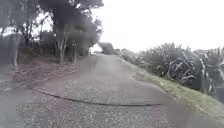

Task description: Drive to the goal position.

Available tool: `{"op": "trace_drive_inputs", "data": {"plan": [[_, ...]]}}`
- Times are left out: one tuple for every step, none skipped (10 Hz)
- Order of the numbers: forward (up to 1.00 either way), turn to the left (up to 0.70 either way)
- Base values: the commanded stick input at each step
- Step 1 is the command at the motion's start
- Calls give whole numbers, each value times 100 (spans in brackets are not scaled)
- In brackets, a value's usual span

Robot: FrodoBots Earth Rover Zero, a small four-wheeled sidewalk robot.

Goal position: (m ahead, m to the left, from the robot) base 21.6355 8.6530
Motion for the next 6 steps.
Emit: {"op": "trace_drive_inputs", "data": {"plan": [[70,14],[70,35],[70,35],[70,35],[70,35],[70,3]]}}
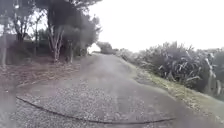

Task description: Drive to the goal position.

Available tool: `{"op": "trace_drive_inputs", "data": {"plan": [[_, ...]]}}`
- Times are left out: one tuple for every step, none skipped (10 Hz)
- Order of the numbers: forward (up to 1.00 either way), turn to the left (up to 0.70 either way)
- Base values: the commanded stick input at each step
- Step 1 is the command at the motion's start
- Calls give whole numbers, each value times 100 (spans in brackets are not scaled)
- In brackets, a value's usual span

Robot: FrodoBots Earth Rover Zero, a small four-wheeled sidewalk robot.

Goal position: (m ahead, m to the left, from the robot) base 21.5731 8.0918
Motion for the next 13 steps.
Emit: {"op": "trace_drive_inputs", "data": {"plan": [[70,2],[70,1],[70,0],[70,0],[70,0],[70,0],[70,0],[70,0],[70,0],[70,0],[70,0],[70,0],[70,0]]}}
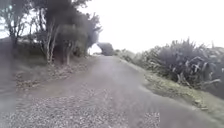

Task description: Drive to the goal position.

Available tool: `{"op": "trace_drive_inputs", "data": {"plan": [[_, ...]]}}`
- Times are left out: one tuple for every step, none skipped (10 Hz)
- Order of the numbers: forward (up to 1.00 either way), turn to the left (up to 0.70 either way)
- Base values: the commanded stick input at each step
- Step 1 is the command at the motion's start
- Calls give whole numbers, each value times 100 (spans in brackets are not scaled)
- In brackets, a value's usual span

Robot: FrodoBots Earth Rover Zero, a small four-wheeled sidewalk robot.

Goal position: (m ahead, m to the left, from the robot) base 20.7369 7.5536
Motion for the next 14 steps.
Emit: {"op": "trace_drive_inputs", "data": {"plan": [[70,0],[70,0],[70,0],[70,0],[70,0],[70,0],[70,0],[70,0],[70,0],[70,0],[70,0],[70,0],[70,0],[70,0]]}}
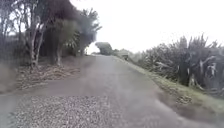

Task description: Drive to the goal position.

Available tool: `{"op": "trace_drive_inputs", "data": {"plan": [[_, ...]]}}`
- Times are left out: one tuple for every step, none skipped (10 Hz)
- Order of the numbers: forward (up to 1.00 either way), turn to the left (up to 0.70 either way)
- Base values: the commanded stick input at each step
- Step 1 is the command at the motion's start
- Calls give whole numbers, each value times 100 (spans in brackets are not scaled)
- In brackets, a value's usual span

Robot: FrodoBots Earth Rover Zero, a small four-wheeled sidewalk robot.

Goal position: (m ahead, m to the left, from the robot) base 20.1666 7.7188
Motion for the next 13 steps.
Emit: {"op": "trace_drive_inputs", "data": {"plan": [[70,0],[70,0],[70,0],[70,0],[70,0],[70,0],[70,0],[70,0],[70,0],[70,0],[70,0],[70,0],[70,0]]}}
